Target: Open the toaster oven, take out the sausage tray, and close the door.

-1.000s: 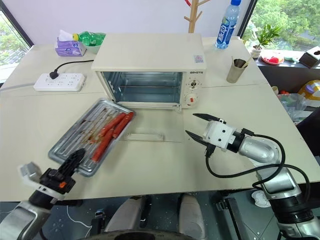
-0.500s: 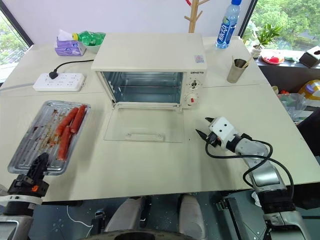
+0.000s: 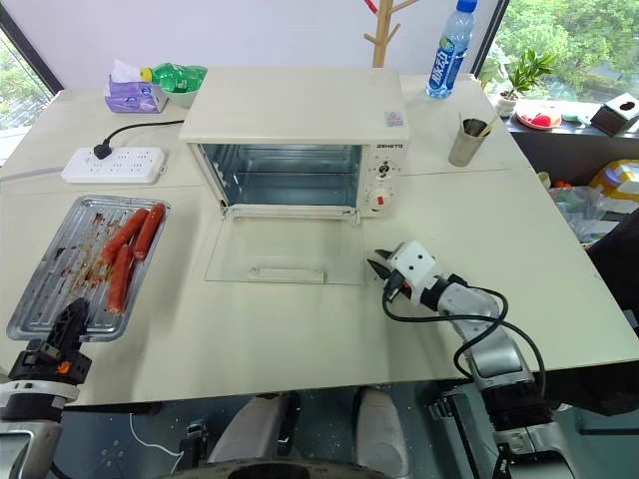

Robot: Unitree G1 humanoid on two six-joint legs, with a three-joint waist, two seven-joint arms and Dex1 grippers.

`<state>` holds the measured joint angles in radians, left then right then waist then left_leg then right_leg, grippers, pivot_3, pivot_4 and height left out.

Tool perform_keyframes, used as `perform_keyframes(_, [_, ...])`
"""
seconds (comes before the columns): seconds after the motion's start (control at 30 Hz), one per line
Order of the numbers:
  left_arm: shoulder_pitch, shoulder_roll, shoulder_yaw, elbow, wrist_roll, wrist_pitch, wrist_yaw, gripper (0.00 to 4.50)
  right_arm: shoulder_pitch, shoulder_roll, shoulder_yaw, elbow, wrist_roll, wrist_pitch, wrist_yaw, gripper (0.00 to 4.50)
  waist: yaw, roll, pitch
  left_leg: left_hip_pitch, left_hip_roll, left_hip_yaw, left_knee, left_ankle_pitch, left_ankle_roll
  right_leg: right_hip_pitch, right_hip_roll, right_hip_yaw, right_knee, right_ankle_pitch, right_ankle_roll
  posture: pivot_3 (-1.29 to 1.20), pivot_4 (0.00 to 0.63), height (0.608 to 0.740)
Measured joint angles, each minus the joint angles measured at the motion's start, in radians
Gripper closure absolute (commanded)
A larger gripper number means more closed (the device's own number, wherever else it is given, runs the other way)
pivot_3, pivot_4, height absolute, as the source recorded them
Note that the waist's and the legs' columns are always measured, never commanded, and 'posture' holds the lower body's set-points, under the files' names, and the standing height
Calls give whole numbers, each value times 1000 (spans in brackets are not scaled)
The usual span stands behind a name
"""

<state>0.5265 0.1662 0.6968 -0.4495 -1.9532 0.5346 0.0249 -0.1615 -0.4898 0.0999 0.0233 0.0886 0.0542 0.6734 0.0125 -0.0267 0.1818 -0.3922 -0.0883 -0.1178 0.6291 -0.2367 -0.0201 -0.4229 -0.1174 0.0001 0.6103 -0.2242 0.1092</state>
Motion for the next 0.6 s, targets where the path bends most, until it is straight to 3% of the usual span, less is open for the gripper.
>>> perform_keyframes(0.3, [-26,10,5,2,0,-8,23,4500,-58,56,51,-71,23,110,29,4485,-1,1,0,-1,0,0,0,0,0,-1,0,0,0,0,0,0,150,739])
perform_keyframes(0.5, [-33,9,4,-16,0,-24,67,4500,-214,71,-46,-164,113,201,-7,4485,1,0,1,-1,0,0,0,-1,0,-2,0,0,0,0,0,0,150,739])
perform_keyframes(0.6, [-34,9,1,-25,0,-27,83,4500,-199,39,-65,-228,137,241,11,4485,8,-2,0,-2,0,-2,0,-3,0,-1,0,-1,-1,-1,1,0,150,739])
